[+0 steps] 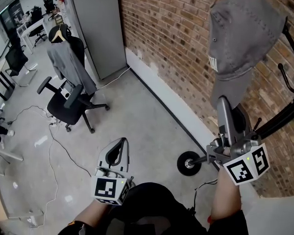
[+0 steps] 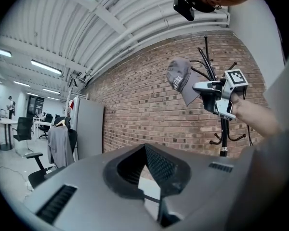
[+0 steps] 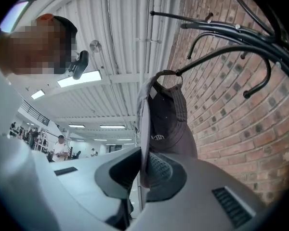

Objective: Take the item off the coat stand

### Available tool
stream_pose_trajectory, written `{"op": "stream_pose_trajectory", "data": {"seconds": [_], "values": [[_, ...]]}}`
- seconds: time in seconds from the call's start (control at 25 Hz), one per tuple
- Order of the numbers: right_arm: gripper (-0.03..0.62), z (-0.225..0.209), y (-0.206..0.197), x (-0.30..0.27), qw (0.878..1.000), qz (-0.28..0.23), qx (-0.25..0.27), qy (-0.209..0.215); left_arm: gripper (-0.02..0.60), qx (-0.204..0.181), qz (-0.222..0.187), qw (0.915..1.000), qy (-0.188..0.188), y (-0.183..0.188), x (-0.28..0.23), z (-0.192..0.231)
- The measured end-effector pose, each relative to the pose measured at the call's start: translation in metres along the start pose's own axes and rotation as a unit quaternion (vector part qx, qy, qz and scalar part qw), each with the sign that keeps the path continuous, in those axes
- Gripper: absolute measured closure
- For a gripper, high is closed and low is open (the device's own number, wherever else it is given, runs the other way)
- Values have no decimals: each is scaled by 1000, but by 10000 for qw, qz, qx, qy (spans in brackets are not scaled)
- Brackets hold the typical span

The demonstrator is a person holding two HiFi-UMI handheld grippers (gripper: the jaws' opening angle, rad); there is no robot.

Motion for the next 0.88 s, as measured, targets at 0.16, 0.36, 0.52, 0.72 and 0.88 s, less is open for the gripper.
{"op": "stream_pose_trajectory", "data": {"seconds": [0.16, 0.36, 0.52, 0.72, 0.88], "values": [[562, 17, -36, -1, 9982, 356, -441, 215, 555, 85, 133, 9996, 244, -11, 10, 12], [562, 40, -90, 14, 9898, 871, -1079, 328, 555, 104, 249, 9988, 418, -24, 21, 19], [562, 62, -133, 26, 9792, 1320, -1504, 340, 555, 129, 388, 9980, 479, -39, 23, 30], [562, 94, -175, 46, 9606, 1828, -2065, 358, 555, 182, 652, 9964, 509, -59, 28, 40], [562, 123, -196, 67, 9476, 2134, -2347, 374, 555, 272, 855, 9950, 449, -71, 33, 46]]}}
Point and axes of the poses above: the fingertips, and each gripper's own axes: x backward along the fingers, z to its left, y out of its top, the point moved 7 cm from there along x, backward along the fingers, and after that the axes turned 11 degrees about x, right-handed, at the moved point
